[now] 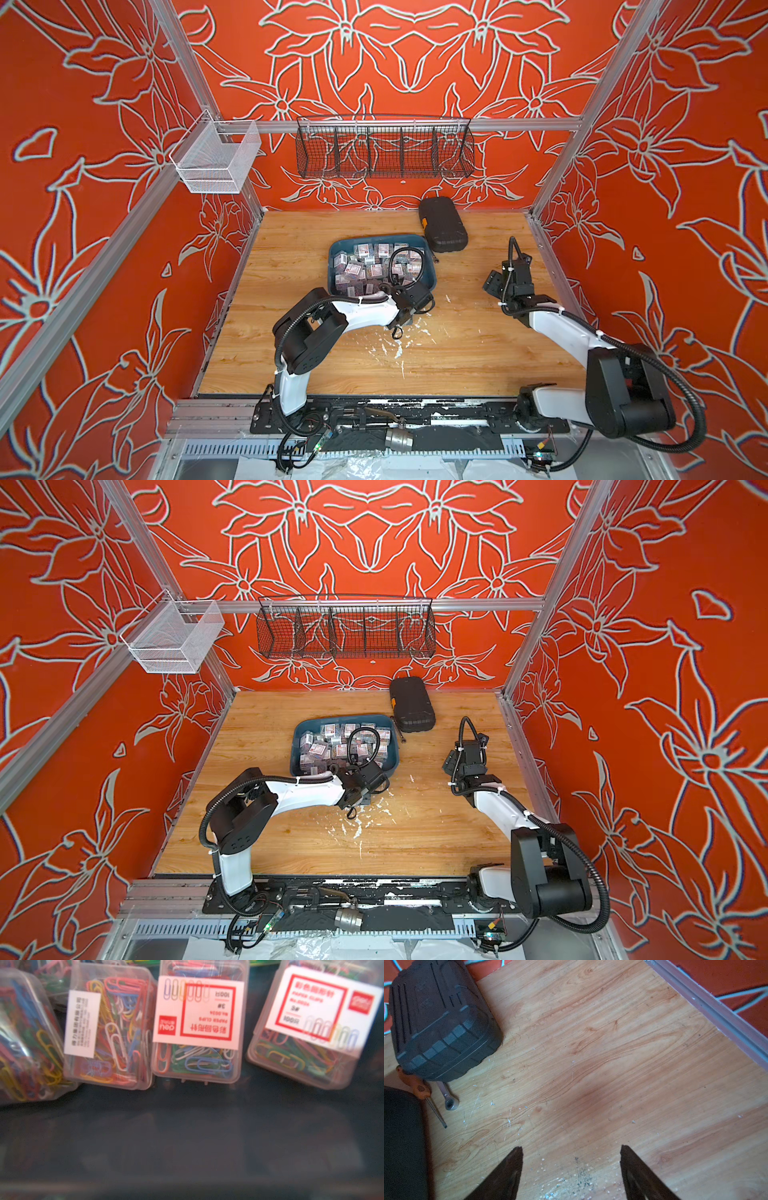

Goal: Take the paper clips out of the storage box
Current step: Place the boxed paper clips at the center of the board.

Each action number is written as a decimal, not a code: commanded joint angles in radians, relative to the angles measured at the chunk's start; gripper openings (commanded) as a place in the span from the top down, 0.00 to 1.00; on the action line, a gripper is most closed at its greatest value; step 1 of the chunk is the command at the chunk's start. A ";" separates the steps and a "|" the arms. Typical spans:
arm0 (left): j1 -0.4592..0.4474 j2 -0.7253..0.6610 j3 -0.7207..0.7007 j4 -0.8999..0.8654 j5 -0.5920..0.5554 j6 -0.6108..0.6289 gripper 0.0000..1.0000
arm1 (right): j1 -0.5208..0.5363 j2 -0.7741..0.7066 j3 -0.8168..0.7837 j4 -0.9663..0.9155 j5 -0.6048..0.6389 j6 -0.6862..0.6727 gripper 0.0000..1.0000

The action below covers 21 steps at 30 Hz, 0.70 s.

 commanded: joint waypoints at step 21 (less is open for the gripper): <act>-0.017 -0.354 -0.105 -0.110 0.019 0.055 0.26 | -0.002 -0.020 -0.017 0.006 -0.005 0.002 0.24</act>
